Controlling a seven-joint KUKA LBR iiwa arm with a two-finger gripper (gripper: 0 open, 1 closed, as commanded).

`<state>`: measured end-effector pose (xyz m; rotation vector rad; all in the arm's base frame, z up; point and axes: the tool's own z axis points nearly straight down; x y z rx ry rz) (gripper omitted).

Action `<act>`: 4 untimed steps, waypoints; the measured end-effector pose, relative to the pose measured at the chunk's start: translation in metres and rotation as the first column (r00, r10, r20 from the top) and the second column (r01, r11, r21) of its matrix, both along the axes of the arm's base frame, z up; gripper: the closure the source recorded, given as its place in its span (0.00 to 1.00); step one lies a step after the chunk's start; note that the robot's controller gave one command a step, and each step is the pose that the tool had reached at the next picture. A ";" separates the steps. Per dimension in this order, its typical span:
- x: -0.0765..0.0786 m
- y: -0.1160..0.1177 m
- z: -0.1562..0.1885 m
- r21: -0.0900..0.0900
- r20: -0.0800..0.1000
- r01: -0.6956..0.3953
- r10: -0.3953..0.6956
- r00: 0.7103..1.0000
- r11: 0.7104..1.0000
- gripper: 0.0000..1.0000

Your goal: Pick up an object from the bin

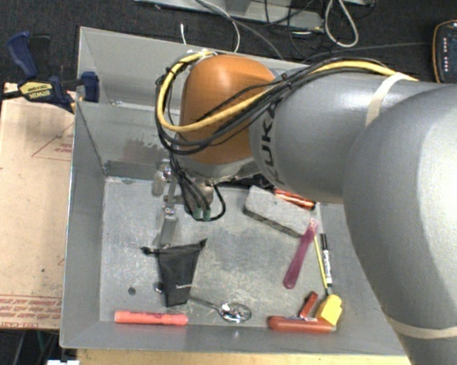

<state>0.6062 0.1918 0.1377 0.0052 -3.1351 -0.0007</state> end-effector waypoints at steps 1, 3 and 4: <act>0.002 -0.001 0.005 0.001 0.007 0.004 -0.004 1.000 1.000 0.00; -0.053 -0.039 -0.021 0.002 0.015 -0.365 0.365 0.931 0.931 0.00; -0.056 -0.044 -0.060 0.004 0.003 -0.364 0.364 0.931 0.931 0.00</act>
Offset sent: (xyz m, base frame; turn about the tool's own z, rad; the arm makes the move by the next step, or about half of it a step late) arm -0.0556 -0.0460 -0.0677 -0.3781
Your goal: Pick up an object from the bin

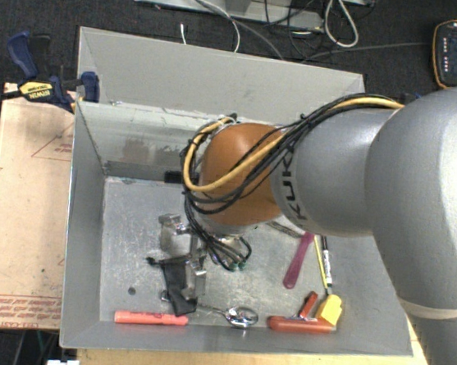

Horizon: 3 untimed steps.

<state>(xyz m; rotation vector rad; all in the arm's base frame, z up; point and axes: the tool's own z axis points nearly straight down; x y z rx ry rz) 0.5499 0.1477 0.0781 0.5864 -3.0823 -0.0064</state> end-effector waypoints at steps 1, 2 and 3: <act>0.009 -0.022 -0.008 0.002 0.016 -0.209 0.209 0.978 0.978 0.00; 0.001 0.000 0.000 0.003 0.002 -0.024 0.024 1.000 1.000 1.00; 0.001 0.000 0.000 0.003 0.002 -0.023 0.023 1.000 1.000 1.00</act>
Offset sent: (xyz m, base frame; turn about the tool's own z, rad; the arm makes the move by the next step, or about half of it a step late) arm 0.0006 -0.0012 -0.0004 -0.0238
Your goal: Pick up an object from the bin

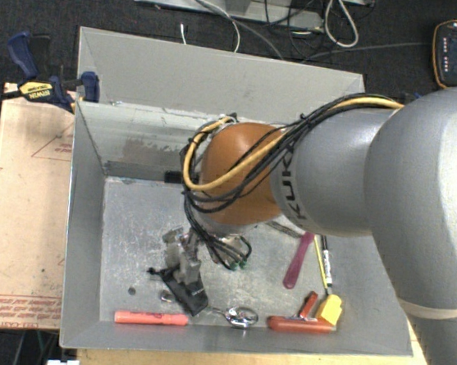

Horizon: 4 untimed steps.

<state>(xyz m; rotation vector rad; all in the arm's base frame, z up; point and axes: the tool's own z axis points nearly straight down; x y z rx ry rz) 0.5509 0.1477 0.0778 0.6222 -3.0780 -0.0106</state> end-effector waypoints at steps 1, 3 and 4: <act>0.000 0.000 0.002 0.001 0.001 0.000 0.000 1.000 1.000 1.00; -0.002 0.000 0.041 0.000 -0.006 0.001 -0.001 1.000 1.000 1.00; 0.000 0.001 0.066 0.002 0.001 0.002 -0.002 1.000 1.000 1.00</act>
Offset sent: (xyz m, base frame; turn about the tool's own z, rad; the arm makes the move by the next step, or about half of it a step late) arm 0.0002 0.0000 0.0377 0.0003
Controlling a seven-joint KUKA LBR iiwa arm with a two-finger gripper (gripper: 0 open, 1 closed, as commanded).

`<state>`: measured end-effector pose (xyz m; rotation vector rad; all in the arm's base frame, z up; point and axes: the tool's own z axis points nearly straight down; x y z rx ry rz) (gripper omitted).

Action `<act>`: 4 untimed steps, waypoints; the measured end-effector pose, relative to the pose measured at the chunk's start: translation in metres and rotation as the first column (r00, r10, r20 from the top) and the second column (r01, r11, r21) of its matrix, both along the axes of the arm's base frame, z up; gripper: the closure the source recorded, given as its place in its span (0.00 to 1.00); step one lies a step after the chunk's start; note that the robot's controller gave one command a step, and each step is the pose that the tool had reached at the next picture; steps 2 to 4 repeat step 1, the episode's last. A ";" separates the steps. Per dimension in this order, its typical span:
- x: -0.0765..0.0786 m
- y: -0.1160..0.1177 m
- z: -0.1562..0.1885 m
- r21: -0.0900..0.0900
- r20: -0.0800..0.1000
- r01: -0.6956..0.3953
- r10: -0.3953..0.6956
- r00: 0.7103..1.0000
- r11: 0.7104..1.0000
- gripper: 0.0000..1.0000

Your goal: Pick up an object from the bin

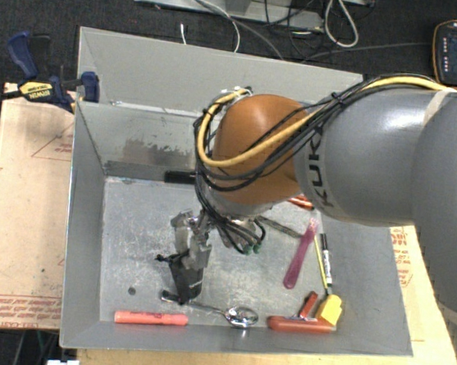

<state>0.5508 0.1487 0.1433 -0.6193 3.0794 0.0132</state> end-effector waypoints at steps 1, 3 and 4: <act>0.000 0.000 0.008 0.000 -0.001 0.000 0.000 1.000 1.000 1.00; 0.000 0.000 0.008 0.000 -0.001 0.000 0.000 1.000 1.000 1.00; 0.000 0.000 0.008 0.000 -0.001 0.000 0.000 1.000 1.000 1.00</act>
Offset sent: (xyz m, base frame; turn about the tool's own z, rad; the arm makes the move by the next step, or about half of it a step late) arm 0.0000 0.0002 0.0191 0.0002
